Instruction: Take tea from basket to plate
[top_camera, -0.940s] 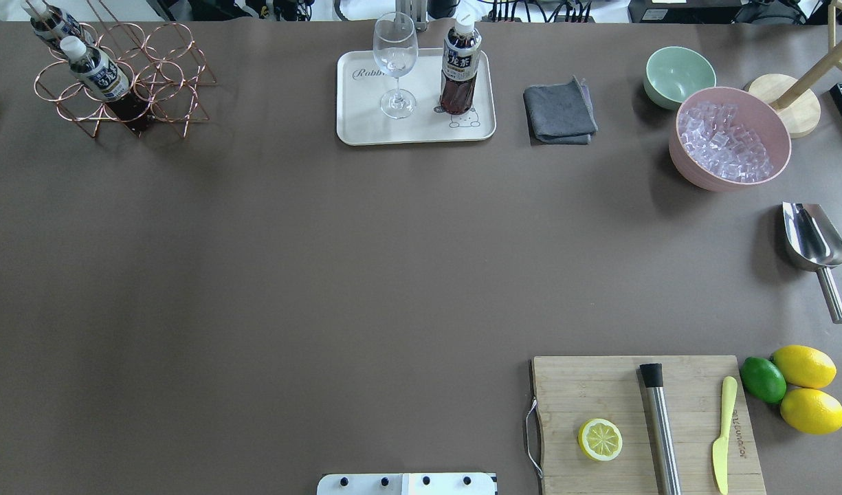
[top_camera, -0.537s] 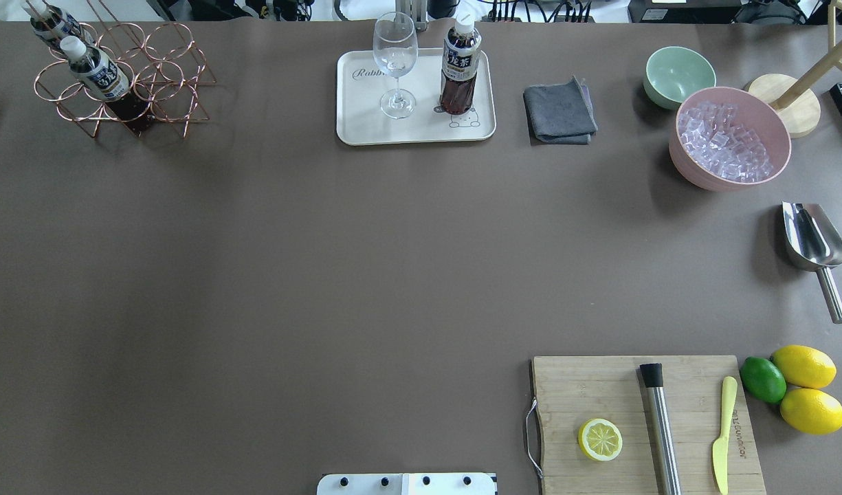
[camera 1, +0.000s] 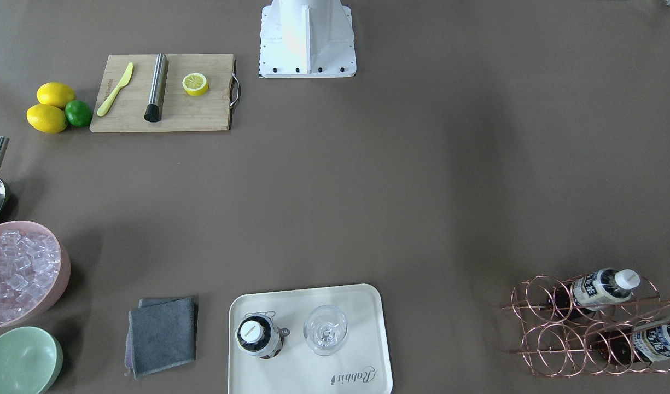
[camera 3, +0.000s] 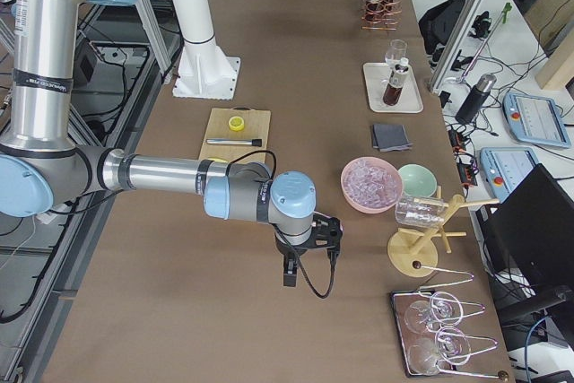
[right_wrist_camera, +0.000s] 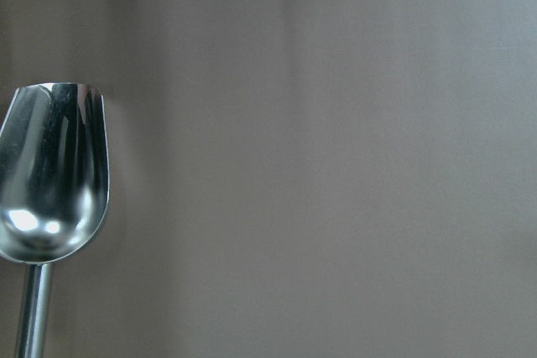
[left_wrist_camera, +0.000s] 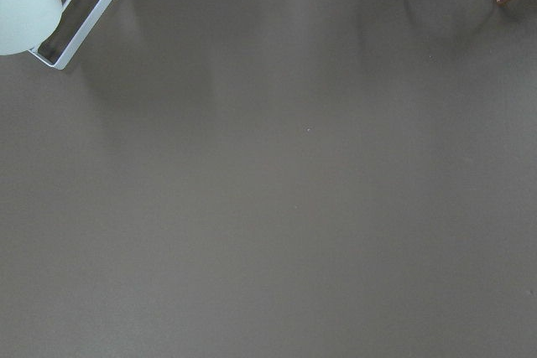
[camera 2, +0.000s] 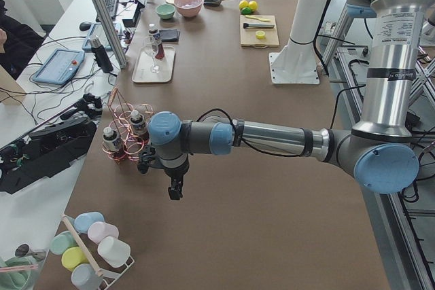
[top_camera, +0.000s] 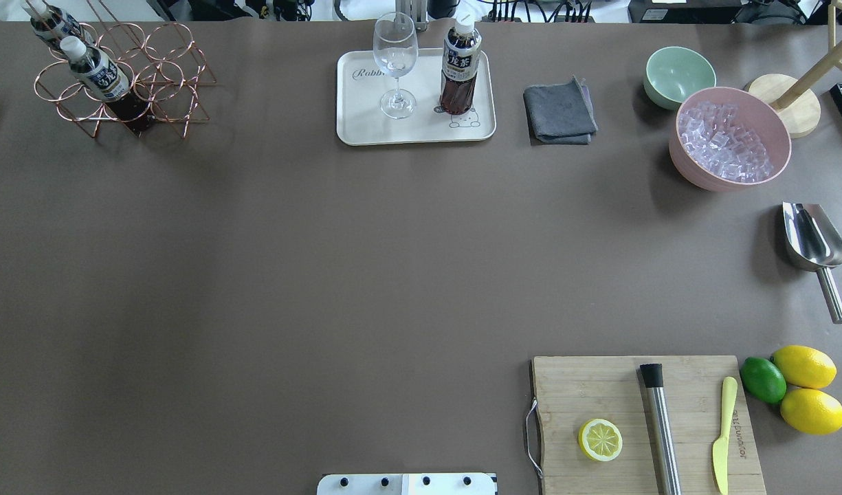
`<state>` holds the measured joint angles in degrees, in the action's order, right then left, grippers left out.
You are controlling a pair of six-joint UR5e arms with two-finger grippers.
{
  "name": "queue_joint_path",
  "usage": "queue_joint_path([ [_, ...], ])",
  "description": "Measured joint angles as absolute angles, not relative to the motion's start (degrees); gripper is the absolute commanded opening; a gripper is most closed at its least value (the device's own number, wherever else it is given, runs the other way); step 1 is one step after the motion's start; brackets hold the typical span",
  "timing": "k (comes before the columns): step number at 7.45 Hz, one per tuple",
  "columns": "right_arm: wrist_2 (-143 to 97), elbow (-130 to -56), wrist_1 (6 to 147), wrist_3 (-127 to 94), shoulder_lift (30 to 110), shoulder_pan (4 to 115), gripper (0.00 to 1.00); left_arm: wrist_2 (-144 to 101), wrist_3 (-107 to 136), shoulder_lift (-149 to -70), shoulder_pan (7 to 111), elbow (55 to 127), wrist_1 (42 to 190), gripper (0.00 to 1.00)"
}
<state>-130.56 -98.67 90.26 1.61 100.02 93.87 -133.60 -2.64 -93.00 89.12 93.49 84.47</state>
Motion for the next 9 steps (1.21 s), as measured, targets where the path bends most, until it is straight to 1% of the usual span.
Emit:
queue_joint_path([
  [9,-130.5,-98.6,90.3,1.5,100.3,93.9,1.00,-133.7,-2.5,-93.1,88.1,92.8,84.5,0.98],
])
